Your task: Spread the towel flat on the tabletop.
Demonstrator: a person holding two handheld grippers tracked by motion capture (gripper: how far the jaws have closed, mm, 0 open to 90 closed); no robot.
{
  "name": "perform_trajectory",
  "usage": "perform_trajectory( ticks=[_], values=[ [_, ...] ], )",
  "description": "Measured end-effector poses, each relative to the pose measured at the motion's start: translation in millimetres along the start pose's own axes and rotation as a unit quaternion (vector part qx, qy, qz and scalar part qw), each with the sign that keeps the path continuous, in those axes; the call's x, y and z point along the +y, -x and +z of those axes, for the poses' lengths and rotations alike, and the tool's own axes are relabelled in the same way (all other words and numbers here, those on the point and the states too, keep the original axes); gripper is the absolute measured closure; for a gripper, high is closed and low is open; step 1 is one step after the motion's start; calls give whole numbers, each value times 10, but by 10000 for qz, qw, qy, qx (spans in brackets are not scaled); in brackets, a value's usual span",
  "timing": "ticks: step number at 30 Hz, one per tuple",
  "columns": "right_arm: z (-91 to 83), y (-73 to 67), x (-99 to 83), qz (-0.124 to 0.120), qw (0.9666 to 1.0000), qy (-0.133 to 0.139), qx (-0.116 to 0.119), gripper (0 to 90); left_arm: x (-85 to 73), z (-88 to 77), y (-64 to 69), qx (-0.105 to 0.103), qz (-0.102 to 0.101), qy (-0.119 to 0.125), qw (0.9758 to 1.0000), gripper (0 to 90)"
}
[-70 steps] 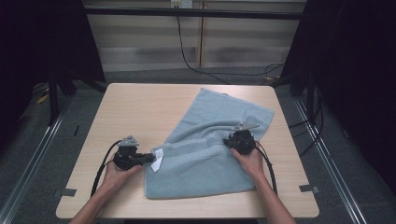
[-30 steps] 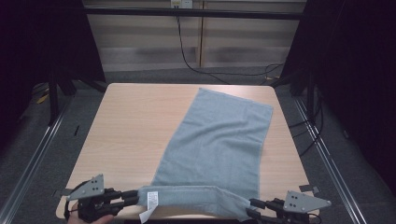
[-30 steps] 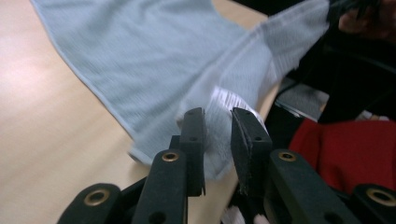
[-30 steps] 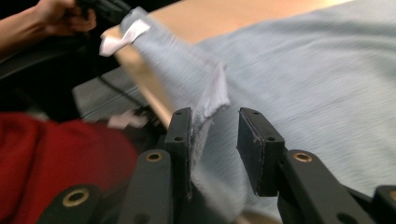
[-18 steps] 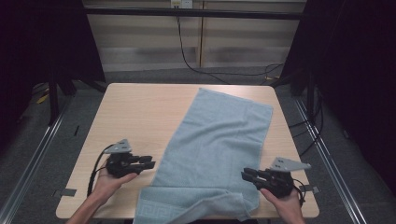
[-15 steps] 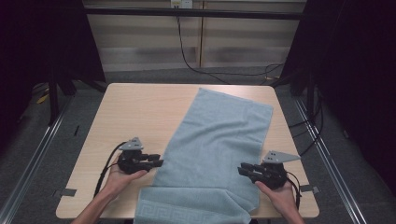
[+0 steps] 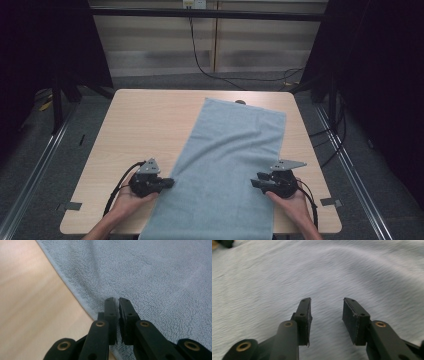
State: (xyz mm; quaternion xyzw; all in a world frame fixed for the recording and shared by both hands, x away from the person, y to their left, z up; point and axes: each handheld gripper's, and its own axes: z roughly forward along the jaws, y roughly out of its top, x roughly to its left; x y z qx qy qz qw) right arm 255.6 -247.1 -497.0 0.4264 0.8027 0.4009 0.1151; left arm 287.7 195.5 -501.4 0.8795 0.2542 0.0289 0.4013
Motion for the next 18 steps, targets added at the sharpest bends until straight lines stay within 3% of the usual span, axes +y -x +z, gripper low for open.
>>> perform_trajectory(
  ticks=[2, 6, 8, 10, 11, 15, 18],
  values=[
    [30, -18, 14, -45, 10000, -32, 11, 559, -122, -111, 61, -169, -173, 20, 9997, 855],
    [100, -48, 66, -63, 10000, -17, -4, 537, -296, -279, 209, -414, -164, -47, 9990, 851],
    [129, -63, 107, -74, 10000, -7, 16, 538, -310, -305, 254, -433, -122, -9, 9990, 846],
    [164, -76, 158, -130, 9999, 8, -10, 547, -242, -328, 255, -461, -63, 278, 9985, 835],
    [191, -79, 189, -130, 9999, 23, 15, 554, -179, -324, 213, -523, -71, 365, 9979, 838],
    [248, -81, 280, -307, 9994, 53, 171, 590, 70, -218, -33, -209, -192, 528, 9982, 850],
    [227, -62, 341, -342, 9994, 78, 80, 594, 253, -88, -276, -70, -403, 707, 9967, 866]
  ],
)
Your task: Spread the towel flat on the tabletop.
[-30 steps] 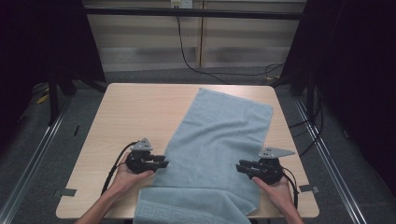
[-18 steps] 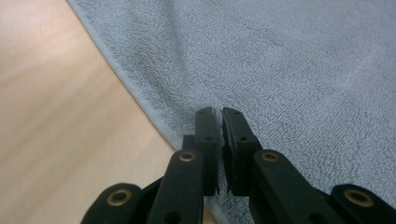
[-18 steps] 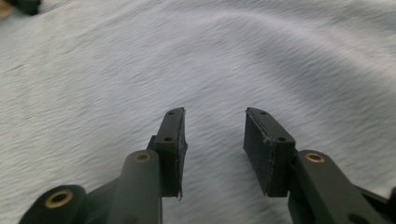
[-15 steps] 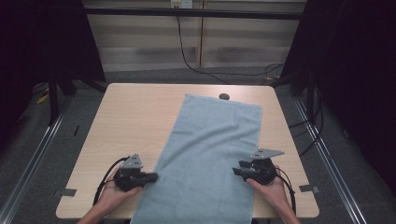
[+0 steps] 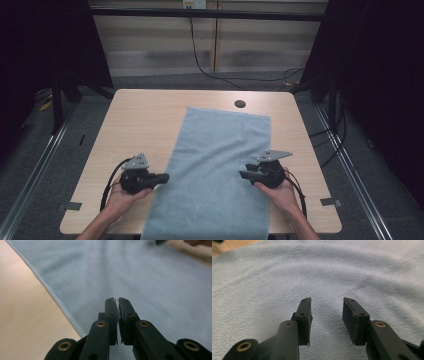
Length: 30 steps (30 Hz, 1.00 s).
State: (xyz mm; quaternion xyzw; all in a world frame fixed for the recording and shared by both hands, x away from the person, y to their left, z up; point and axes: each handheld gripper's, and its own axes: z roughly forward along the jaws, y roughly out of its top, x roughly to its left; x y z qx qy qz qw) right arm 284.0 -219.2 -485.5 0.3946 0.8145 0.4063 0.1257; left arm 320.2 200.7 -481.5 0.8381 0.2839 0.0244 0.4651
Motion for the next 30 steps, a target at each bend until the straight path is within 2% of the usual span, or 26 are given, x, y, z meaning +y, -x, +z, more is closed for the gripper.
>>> perform_trajectory(
  ticks=[1, 2, 4, 6, 8, 9, 11, 12, 13, 14, 15, 17, 18, 21, 22, 23, 26, 27, 30],
  values=[
    [-8, 19, 6, 17, 10000, 32, -38, 591, 43, 57, -61, 28, -127, 12, 9999, 863],
    [-16, 42, 6, 40, 10000, 31, -68, 590, 76, 108, -99, 19, -122, 56, 9999, 863],
    [-18, 88, -15, 60, 9999, -35, -149, 571, 123, 230, -155, 138, -85, -77, 9998, 828],
    [-13, 128, -52, 154, 9996, -97, -220, 550, 125, 332, -217, 217, -191, -166, 9994, 808],
    [-11, 164, -99, 218, 9993, -174, -260, 529, 134, 448, -263, 352, -192, -385, 9985, 731],
    [-13, 169, -111, 224, 9991, -191, -301, 514, 146, 520, -272, 389, -157, -419, 9982, 668],
    [-10, 177, -130, 234, 9989, -228, -331, 506, 188, 558, -250, 524, -59, -457, 9976, 622],
    [-10, 175, -135, 206, 9989, -227, -358, 490, 193, 572, -229, 603, 117, -526, 9967, 601],
    [-14, 168, -140, 199, 9989, -211, -378, 474, 188, 572, -222, 601, 178, -524, 9967, 602],
    [-13, 162, -144, 204, 9988, -215, -378, 469, 175, 558, -199, 721, 357, -591, 9950, 622],
    [-5, 152, -157, 190, 9986, -276, -408, 459, 164, 545, -174, 789, 481, -616, 9938, 703],
    [30, 152, -181, 149, 9984, -328, -434, 444, 136, 492, -150, 730, 507, -700, 9936, 792],
    [36, 139, -183, 122, 9984, -308, -451, 444, 110, 458, -138, 739, 516, -686, 9936, 824],
    [68, 100, -182, 5, 9986, -286, -446, 437, 16, 341, -126, 621, 395, -642, 9952, 838],
    [82, 87, -176, -97, 9984, -284, -479, 439, -38, 288, -131, 463, 251, -577, 9969, 837],
    [106, 60, -161, -155, 9983, -289, -479, 449, -70, 251, -126, 448, 220, -560, 9972, 838],
    [143, 1, -133, -211, 9986, -282, -391, 565, -187, 131, -66, 439, 176, -482, 9977, 839],
    [144, -11, -129, -237, 9986, -291, -359, 648, -212, 101, -31, 460, 211, -496, 9975, 839],
    [128, -33, -126, -235, 9991, -342, -103, 798, -291, 30, 72, 364, 172, -502, 9979, 838]
  ],
)
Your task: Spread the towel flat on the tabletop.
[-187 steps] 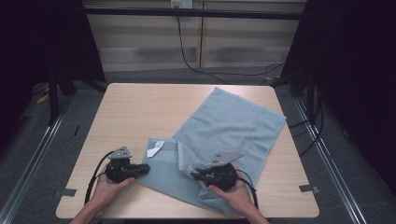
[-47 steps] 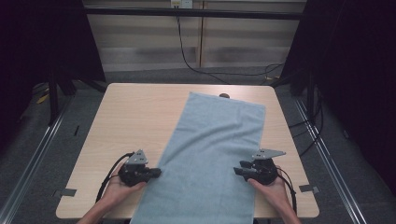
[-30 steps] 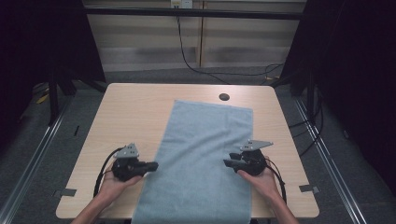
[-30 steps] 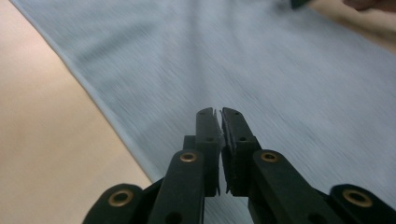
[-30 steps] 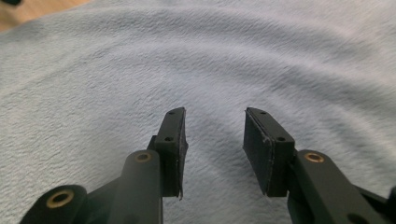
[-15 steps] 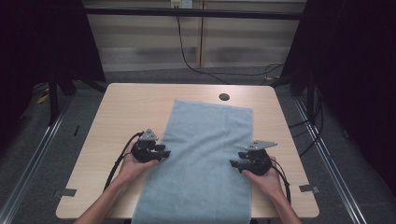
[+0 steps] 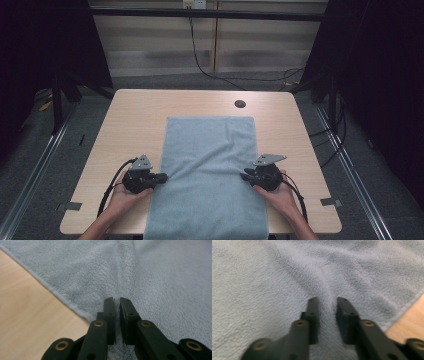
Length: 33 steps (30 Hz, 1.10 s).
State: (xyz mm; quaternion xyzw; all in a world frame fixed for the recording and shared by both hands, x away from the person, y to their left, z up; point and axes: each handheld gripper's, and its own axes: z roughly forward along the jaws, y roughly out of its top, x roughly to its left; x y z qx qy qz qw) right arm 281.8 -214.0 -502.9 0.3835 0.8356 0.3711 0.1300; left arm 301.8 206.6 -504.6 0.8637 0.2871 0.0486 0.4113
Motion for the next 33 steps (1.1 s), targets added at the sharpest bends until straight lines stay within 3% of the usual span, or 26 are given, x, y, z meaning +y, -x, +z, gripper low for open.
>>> perform_trajectory(
  ticks=[2, 7, 10, 15, 18, 22, 24, 27, 30, 32, 33],
  values=[
    [-23, -15, -16, 76, 9998, -27, 156, 823, -41, -43, 48, -22, 29, -16, 10000, 837],
    [-133, -190, -119, -52, 9996, -66, 273, 828, -134, -126, 141, -140, 104, -14, 9998, 834],
    [-199, -258, -199, 13, 9993, -24, 368, 824, -191, -174, 206, -238, 60, -4, 9997, 834],
    [-295, -416, -288, -113, 9994, -59, 324, 822, -306, -297, 385, -417, 56, -123, 9990, 827],
    [-333, -493, -330, -169, 9990, -54, 412, 819, -372, -370, 496, -475, 43, -196, 9987, 819],
    [-406, -599, -384, -216, 9981, -135, 567, 809, -448, -449, 616, -772, 30, -287, 9966, 806],
    [-450, -658, -417, -255, 9979, -177, 569, 802, -449, -456, 659, -882, 154, -334, 9954, 772],
    [-506, -692, -464, -174, 9971, -210, 716, 765, -429, -449, 642, -925, 103, -298, 9952, 729],
    [-539, -691, -485, -107, 9962, -235, 830, 726, -374, -451, 580, -813, 46, -177, 9965, 670],
    [-564, -673, -467, -55, 9962, -133, 858, 693, -289, -454, 500, -674, 0, -34, 9977, 639],
    [-599, -622, -424, 35, 9966, 106, 812, 682, -258, -451, 468, -598, -34, 24, 9982, 622]
  ],
)
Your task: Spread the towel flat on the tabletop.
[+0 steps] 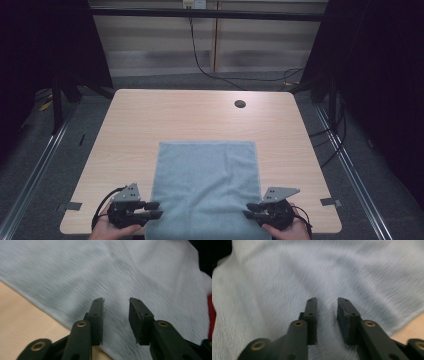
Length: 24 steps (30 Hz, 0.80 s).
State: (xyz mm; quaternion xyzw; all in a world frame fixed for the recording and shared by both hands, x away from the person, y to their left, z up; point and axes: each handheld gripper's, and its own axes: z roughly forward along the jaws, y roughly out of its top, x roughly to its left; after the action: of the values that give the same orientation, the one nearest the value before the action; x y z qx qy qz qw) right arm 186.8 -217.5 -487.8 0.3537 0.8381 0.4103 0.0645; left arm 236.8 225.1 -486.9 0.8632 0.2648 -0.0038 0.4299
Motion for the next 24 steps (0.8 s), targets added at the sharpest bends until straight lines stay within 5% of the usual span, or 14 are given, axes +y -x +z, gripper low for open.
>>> perform_trajectory(
  ticks=[4, 12, 17, 24],
  values=[
    [-43, 160, 137, 108, 9993, 300, -185, 665, 149, 84, -248, 380, -154, 36, 9992, 588],
    [230, 689, 494, 175, 9967, 256, -755, 604, 417, 396, -740, 832, -588, 13, 9948, 513],
    [326, 938, 652, 314, 9948, 298, -917, 527, 503, 533, -847, 1051, -511, 106, 9931, 453],
    [502, 960, 536, 310, 9955, -87, -891, 527, 498, 570, -808, 1127, -305, 98, 9931, 417]
  ],
)
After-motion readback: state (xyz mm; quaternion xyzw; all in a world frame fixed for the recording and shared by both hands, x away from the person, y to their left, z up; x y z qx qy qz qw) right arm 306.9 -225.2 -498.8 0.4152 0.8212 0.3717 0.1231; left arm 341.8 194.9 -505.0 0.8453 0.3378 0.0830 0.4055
